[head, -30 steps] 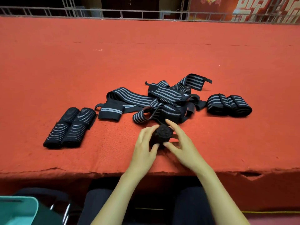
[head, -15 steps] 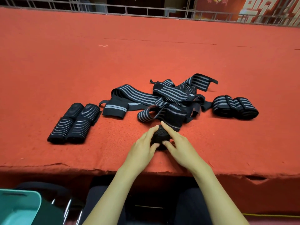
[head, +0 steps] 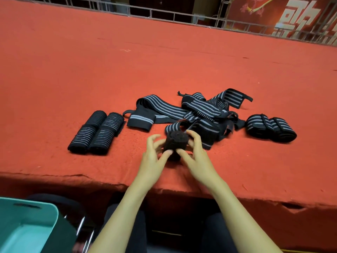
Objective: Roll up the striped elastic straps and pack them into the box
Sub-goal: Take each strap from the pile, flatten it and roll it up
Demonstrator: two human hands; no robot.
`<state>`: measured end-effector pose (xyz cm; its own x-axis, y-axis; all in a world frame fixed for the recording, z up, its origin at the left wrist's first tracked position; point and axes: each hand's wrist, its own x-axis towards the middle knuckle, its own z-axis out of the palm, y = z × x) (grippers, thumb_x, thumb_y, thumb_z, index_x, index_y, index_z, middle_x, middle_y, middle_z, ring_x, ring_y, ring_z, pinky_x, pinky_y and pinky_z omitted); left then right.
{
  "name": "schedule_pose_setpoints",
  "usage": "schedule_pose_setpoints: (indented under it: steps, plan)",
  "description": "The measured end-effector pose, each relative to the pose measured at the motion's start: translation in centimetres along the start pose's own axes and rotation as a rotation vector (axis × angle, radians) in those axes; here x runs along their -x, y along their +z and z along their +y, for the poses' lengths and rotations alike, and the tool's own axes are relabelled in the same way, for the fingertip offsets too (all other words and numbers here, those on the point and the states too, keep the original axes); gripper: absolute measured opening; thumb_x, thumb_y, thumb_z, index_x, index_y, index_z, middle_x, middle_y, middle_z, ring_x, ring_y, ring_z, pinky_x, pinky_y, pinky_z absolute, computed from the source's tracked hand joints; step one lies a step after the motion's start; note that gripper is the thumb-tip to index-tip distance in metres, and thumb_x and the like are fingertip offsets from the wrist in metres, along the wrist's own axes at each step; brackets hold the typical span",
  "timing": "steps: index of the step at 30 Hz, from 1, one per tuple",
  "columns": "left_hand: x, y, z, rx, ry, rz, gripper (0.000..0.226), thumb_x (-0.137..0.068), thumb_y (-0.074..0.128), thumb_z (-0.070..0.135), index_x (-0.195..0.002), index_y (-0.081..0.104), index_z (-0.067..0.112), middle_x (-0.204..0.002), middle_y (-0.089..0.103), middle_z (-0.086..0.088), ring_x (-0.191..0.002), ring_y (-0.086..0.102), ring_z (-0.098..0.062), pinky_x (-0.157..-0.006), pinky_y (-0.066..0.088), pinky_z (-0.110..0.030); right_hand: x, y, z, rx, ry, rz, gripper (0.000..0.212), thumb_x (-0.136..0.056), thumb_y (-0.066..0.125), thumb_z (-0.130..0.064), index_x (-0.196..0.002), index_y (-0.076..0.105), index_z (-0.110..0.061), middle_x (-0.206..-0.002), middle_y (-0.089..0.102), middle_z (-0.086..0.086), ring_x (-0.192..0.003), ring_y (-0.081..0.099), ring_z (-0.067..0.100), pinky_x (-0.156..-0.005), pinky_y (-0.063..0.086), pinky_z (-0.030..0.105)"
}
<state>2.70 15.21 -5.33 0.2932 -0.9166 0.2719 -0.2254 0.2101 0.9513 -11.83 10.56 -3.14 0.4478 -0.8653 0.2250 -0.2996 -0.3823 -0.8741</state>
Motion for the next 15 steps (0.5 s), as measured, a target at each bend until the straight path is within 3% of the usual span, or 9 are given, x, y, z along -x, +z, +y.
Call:
schedule_pose_setpoints:
  steps: [4, 6, 8, 11, 13, 15]
  plan:
    - [-2.5, -6.2, 0.5, -0.104, -0.039, 0.141, 0.023, -0.089, 0.061, 0.011, -0.111, 0.054, 0.015, -0.109, 0.061, 0.005, -0.103, 0.058, -0.007, -0.091, 0.043, -0.019, -5.3, 5.1, -3.0, -0.167, 0.065, -0.075, 0.032, -0.091, 0.063, -0.014, -0.112, 0.041, -0.024, -0.111, 0.063, -0.004, -0.091, 0.064, 0.012, -0.086, 0.054, 0.032]
    - [-4.1, -9.6, 0.2, -0.246, -0.098, 0.213, 0.027, -0.090, 0.061, 0.018, -0.116, 0.057, 0.012, -0.117, 0.057, 0.001, -0.106, 0.057, -0.011, -0.090, 0.041, -0.021, -8.4, 7.9, -4.0, -0.111, 0.076, -0.095, 0.030, -0.089, 0.065, -0.022, -0.113, 0.048, -0.020, -0.105, 0.061, -0.008, -0.087, 0.061, 0.010, -0.083, 0.051, 0.024]
    - [-5.5, -12.3, 0.0, -0.375, -0.128, 0.260, 0.032, -0.091, 0.057, 0.020, -0.122, 0.058, 0.010, -0.120, 0.057, -0.003, -0.106, 0.057, -0.016, -0.088, 0.038, -0.023, -11.2, 10.4, -5.1, -0.098, 0.083, -0.108, 0.038, -0.088, 0.067, -0.025, -0.121, 0.051, -0.014, -0.102, 0.060, -0.001, -0.091, 0.060, 0.014, -0.084, 0.052, 0.027]
    - [-7.4, -15.3, 0.1, -0.432, -0.171, 0.351, 0.030, -0.092, 0.054, 0.015, -0.121, 0.059, 0.009, -0.115, 0.064, -0.007, -0.106, 0.059, -0.022, -0.084, 0.038, -0.023, -14.3, 13.5, -6.9, -0.193, 0.146, -0.205, 0.051, -0.091, 0.064, -0.019, -0.135, 0.039, -0.015, -0.091, 0.052, 0.005, -0.072, 0.060, 0.015, -0.070, 0.058, 0.026]
    - [-8.5, -16.7, -0.1, -0.423, -0.227, 0.430, 0.031, -0.092, 0.054, 0.017, -0.122, 0.057, 0.009, -0.116, 0.064, -0.009, -0.108, 0.057, -0.023, -0.087, 0.038, -0.025, -16.0, 15.2, -7.4, -0.200, 0.186, -0.248, 0.045, -0.092, 0.062, -0.017, -0.131, 0.040, -0.012, -0.082, 0.051, 0.003, -0.062, 0.060, 0.017, -0.071, 0.059, 0.032]
    - [-9.4, -17.7, -0.6, -0.460, -0.270, 0.446, 0.030, -0.092, 0.054, 0.019, -0.120, 0.056, 0.009, -0.116, 0.064, -0.010, -0.109, 0.057, -0.024, -0.088, 0.039, -0.028, -17.6, 16.5, -7.4, -0.099, 0.184, -0.258, 0.037, -0.093, 0.061, -0.022, -0.124, 0.044, -0.011, -0.079, 0.055, 0.000, -0.062, 0.062, 0.018, -0.065, 0.055, 0.025]
